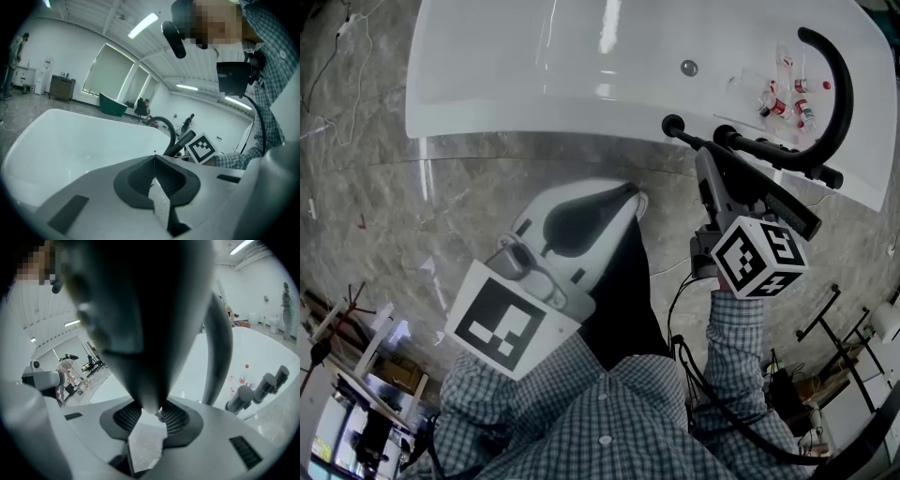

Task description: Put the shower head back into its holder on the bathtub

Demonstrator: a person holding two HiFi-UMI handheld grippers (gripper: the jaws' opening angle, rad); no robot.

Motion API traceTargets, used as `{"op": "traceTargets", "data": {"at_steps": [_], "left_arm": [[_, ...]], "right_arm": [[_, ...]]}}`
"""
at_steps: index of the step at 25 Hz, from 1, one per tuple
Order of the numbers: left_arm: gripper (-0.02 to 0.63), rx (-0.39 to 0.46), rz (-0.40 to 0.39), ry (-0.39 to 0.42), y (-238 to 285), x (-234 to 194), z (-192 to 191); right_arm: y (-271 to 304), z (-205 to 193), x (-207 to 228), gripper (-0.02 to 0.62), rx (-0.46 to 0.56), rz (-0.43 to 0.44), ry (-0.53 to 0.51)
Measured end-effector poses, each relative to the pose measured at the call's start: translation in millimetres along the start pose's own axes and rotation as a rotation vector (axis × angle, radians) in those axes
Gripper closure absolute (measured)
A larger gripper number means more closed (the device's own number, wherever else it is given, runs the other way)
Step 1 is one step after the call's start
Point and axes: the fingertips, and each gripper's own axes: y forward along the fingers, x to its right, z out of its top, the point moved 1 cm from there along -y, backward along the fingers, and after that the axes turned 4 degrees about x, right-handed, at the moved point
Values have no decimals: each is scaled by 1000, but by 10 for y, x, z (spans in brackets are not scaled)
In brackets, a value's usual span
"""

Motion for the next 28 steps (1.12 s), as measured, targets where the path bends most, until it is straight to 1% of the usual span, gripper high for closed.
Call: {"op": "traceTargets", "data": {"at_steps": [13, 18, 25, 28], "left_arm": [[597, -21, 8, 4, 72, -85, -246], [597, -16, 2, 3, 127, -80, -246], [597, -17, -28, 24, 241, -46, -266], [597, -21, -33, 20, 263, -25, -282]], "right_arm": [[187, -226, 140, 460, 2, -15, 1], [255, -282, 184, 460, -3, -20, -2], [377, -369, 216, 460, -28, -22, -39], [415, -402, 223, 460, -41, -26, -56]]}}
